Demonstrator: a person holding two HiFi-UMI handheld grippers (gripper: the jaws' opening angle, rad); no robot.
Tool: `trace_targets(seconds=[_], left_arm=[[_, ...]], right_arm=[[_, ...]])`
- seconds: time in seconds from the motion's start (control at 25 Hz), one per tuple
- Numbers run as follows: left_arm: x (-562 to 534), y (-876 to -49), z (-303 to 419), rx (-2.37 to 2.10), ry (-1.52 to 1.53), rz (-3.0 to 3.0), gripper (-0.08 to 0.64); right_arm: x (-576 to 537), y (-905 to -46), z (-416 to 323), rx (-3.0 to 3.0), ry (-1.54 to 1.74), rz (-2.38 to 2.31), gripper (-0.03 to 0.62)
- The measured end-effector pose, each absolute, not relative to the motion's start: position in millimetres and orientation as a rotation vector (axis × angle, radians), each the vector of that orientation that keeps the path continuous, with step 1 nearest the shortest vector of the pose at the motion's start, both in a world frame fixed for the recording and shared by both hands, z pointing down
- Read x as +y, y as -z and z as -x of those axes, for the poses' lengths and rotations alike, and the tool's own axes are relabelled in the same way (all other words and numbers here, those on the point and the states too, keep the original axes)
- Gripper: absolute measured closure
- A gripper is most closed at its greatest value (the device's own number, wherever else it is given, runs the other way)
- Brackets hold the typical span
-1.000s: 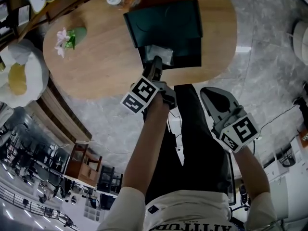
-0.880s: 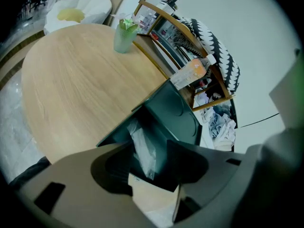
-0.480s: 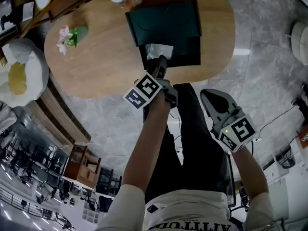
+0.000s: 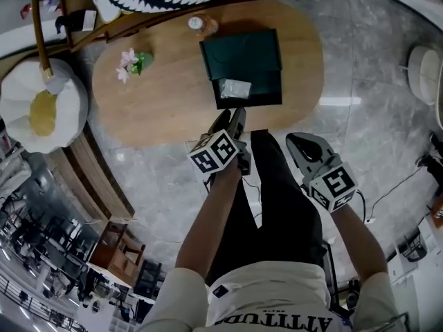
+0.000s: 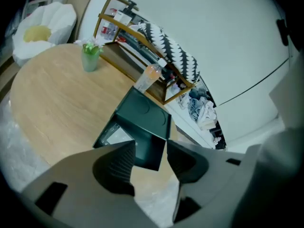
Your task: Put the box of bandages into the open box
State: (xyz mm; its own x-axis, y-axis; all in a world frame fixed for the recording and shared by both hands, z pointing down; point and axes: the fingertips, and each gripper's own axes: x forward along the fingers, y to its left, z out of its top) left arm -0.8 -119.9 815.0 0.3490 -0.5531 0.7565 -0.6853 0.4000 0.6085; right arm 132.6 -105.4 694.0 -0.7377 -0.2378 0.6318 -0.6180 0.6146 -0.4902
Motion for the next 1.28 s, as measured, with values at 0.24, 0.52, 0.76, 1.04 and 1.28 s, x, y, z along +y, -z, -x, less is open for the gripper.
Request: trace_targets(seconds=[0.24,0.52,0.76,1.04,1.28], left_arm=[[-116,-751,17,-1.326,-0.139,-1.33,0.344],[-110,-652,23,-1.355,-0.134,-1.436,0.353],[-110,-573,29,-1.417,-0.173,-1.593,0.418],[-103,-482,57,-1.544,-0.212,-1.792,0.476],[-85,-415,84,-1.703,-0.176,-1.879,0.537]], right_arm=[[-113,-653,-134,-2.342,-0.886,-0.619,0.571],[-108,-583,-143,-2.367,-0.85,-0.582,0.571],[-115,-527,-152,-2.401,-0.806,-0.604,0.572],[-118,-464,-161,-2.47,-0.707,-0.666,0.572],[-122,-411,-165,-2.544,-0.606,-0.774,0.572]])
